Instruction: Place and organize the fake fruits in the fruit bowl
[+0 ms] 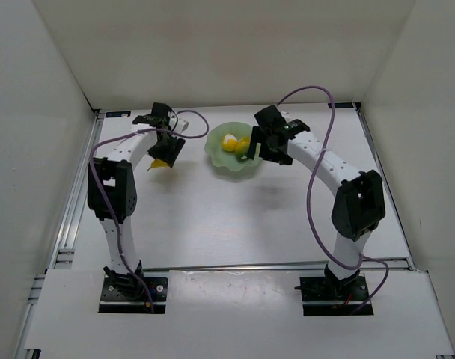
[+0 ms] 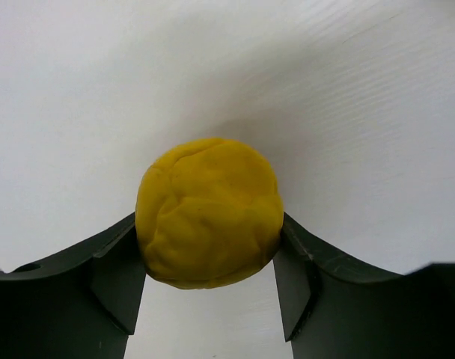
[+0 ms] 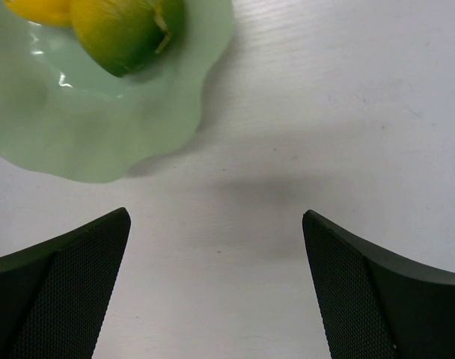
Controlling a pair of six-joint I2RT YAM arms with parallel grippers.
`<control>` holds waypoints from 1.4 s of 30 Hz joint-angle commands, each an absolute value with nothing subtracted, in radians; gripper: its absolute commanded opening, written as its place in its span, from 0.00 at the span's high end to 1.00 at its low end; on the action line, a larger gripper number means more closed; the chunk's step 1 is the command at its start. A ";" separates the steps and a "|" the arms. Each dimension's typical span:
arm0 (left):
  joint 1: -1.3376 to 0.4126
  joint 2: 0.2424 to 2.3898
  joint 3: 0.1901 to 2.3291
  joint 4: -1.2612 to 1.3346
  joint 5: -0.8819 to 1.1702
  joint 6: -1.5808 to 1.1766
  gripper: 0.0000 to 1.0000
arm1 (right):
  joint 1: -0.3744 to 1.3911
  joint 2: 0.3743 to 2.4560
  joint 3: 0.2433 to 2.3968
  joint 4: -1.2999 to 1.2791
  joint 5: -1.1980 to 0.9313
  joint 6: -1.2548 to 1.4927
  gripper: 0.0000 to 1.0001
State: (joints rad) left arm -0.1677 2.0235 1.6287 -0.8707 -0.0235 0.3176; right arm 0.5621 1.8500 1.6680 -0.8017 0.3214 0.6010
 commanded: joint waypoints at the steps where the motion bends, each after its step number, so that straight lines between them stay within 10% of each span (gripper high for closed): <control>1: -0.292 1.858 1.747 -0.859 -0.034 0.311 0.71 | 0.532 1.729 1.596 -0.767 0.342 0.667 0.00; 13: -0.597 2.196 2.143 -0.838 -0.139 0.351 0.51 | 0.371 1.438 1.286 -0.724 0.351 0.727 0.00; 17: -0.629 2.209 2.164 -0.838 -0.184 0.360 0.00 | 0.313 1.341 1.230 -0.724 0.351 0.718 0.00; 27: -0.491 1.916 2.068 -0.798 -0.313 0.249 0.00 | 0.215 1.220 1.198 -0.724 0.316 0.680 0.00; 42: 0.101 1.309 1.111 -0.798 -0.264 0.138 0.00 | 0.000 1.016 0.971 -0.724 0.241 0.680 0.00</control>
State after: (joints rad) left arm 0.0582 1.4258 1.1839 -0.7868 -0.3077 0.1913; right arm 0.0170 1.0424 0.9882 -0.7345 0.2546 0.6914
